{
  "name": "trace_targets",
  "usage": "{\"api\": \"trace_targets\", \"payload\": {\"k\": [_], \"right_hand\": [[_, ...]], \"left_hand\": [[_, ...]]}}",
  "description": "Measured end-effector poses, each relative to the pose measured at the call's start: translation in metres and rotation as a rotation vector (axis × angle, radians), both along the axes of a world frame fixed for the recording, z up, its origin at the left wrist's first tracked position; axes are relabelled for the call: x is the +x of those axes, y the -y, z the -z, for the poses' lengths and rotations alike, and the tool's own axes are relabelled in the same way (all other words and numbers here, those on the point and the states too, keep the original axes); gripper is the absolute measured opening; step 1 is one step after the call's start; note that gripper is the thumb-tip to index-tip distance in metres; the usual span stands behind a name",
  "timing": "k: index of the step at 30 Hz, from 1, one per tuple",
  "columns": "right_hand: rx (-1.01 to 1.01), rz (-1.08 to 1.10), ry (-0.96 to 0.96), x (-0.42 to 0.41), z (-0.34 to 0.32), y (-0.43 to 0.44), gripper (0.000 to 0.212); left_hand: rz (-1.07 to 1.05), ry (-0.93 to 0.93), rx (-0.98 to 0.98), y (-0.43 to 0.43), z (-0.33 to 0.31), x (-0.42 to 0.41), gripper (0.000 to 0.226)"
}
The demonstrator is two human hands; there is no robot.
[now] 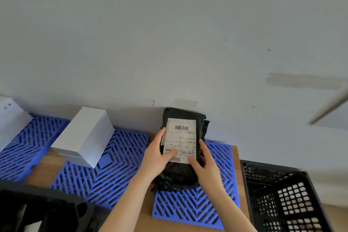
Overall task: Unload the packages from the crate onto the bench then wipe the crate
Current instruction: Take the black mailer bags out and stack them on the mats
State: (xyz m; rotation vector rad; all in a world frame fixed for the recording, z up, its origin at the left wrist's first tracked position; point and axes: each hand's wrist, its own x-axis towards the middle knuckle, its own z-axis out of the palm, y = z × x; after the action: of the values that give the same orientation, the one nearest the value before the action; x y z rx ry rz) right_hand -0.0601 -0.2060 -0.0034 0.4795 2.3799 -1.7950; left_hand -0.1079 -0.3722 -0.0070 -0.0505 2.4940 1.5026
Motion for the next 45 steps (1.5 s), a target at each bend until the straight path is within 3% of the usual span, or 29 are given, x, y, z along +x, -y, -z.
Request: {"api": "trace_targets", "payload": {"k": [3, 7, 15, 20, 24, 31, 39, 45], "right_hand": [[0.051, 0.032, -0.037, 0.012, -0.013, -0.003, 0.062], [0.036, 0.09, -0.092, 0.043, -0.035, -0.006, 0.055], [-0.066, -0.036, -0.309, 0.107, -0.1, 0.042, 0.036], [-0.156, -0.262, -0.379, 0.144, -0.134, 0.107, 0.029], [-0.15, -0.427, -0.39, 0.163, -0.143, 0.153, 0.028], [-0.024, -0.659, -0.283, 0.175, -0.125, 0.236, 0.033], [0.209, -0.807, -0.107, 0.159, -0.083, 0.347, 0.047], [0.378, -0.856, 0.059, 0.142, -0.031, 0.413, 0.054]], "left_hand": [[-0.093, -0.113, -0.116, -0.001, -0.014, 0.008, 0.085], [-0.159, -0.168, -0.084, 0.0, -0.044, 0.04, 0.08], [-0.221, -0.31, 0.045, 0.042, -0.119, 0.142, 0.02], [-0.385, -0.351, 0.015, 0.11, -0.134, 0.212, 0.01], [-0.458, -0.233, -0.158, 0.168, -0.119, 0.257, 0.015], [-0.637, 0.107, -0.14, 0.262, -0.09, 0.294, 0.04], [-0.662, 0.36, -0.162, 0.354, -0.056, 0.27, 0.071], [-0.553, 0.585, -0.193, 0.393, -0.025, 0.234, 0.087]]}}
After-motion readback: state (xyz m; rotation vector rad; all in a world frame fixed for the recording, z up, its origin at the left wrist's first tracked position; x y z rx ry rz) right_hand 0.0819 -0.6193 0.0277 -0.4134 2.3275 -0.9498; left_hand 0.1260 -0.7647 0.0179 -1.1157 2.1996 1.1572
